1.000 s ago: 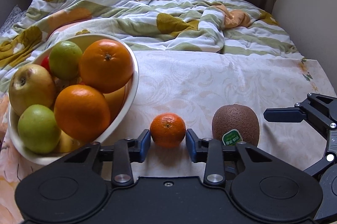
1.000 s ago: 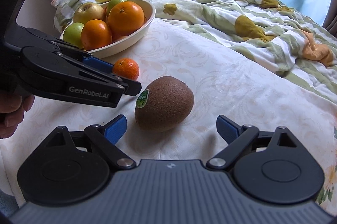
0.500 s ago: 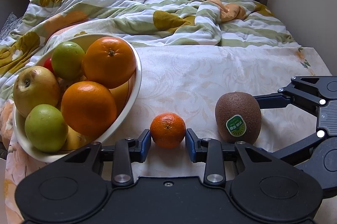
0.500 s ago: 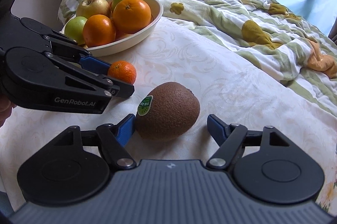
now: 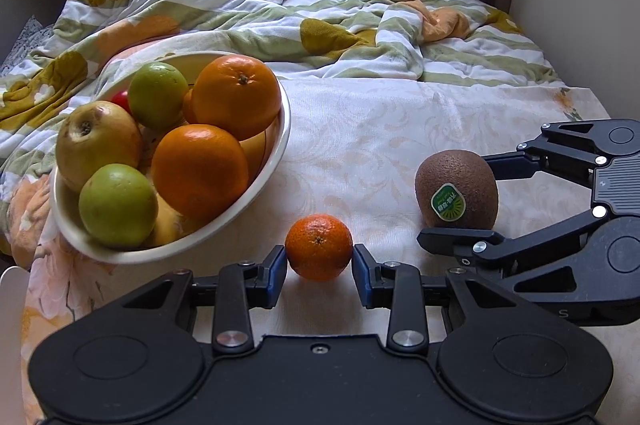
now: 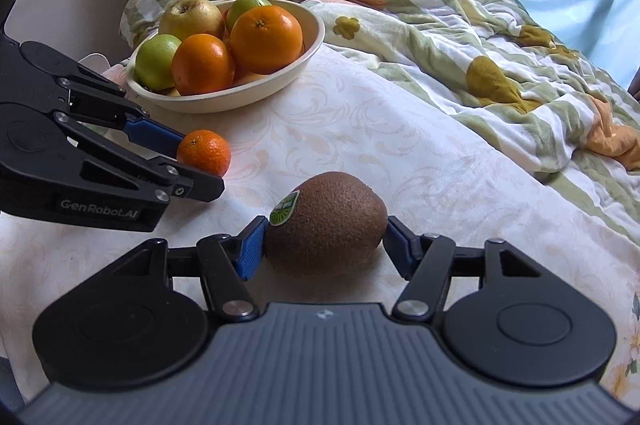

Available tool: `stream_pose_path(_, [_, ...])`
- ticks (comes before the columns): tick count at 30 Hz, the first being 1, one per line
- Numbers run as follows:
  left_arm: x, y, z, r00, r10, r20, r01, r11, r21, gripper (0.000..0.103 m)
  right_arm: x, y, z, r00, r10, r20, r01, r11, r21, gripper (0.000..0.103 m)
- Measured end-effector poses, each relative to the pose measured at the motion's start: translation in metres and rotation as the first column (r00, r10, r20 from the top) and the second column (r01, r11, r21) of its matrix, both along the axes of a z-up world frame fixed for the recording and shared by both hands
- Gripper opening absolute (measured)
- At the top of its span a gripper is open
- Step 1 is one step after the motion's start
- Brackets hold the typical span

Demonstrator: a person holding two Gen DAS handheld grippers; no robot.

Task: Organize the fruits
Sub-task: 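Grasp the mandarin with the left tool while the right tool grasps the kiwi, then carry the mandarin and kiwi to the white dish with both tools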

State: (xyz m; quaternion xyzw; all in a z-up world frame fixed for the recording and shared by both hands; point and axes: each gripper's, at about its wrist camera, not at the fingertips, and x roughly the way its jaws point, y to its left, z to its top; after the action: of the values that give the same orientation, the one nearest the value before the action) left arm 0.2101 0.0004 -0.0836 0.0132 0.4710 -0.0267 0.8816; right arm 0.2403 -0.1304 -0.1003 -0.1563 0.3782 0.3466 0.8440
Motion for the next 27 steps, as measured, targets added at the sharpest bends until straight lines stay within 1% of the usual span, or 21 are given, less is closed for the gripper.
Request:
stream_pose_path(5, [-0.013, 0.002, 0.015, 1.000, 0.003, 0.030, -0.003, 1.000, -0.013, 0.039, -0.010, 0.000, 0.012, 1.000, -0.004, 0.018, 0.004, 1.000, 0.014, 0.078])
stream_pose_path(9, [-0.025, 0.008, 0.031, 0.997, 0.014, 0.069, -0.013, 1.000, -0.017, 0.039, -0.018, 0.003, 0.024, 0.999, -0.001, 0.036, 0.000, 1.000, 0.025, 0.077])
stream_pose_path(16, [-0.038, 0.031, 0.061, 0.990, 0.034, 0.139, -0.030, 0.999, -0.037, 0.039, -0.029, 0.014, 0.052, 0.998, -0.012, 0.063, 0.009, 0.999, 0.048, 0.077])
stream_pose_path(22, [-0.028, 0.059, 0.081, 0.984, -0.013, 0.179, 0.020, 0.999, -0.036, 0.039, -0.034, 0.032, 0.077, 0.993, -0.068, 0.099, 0.063, 0.997, 0.055, 0.077])
stream_pose_path(27, [-0.015, 0.081, 0.089, 0.979, -0.069, 0.193, 0.077, 0.997, -0.031, 0.039, -0.034, 0.054, 0.088, 0.986, -0.131, 0.102, 0.125, 0.990, 0.070, 0.077])
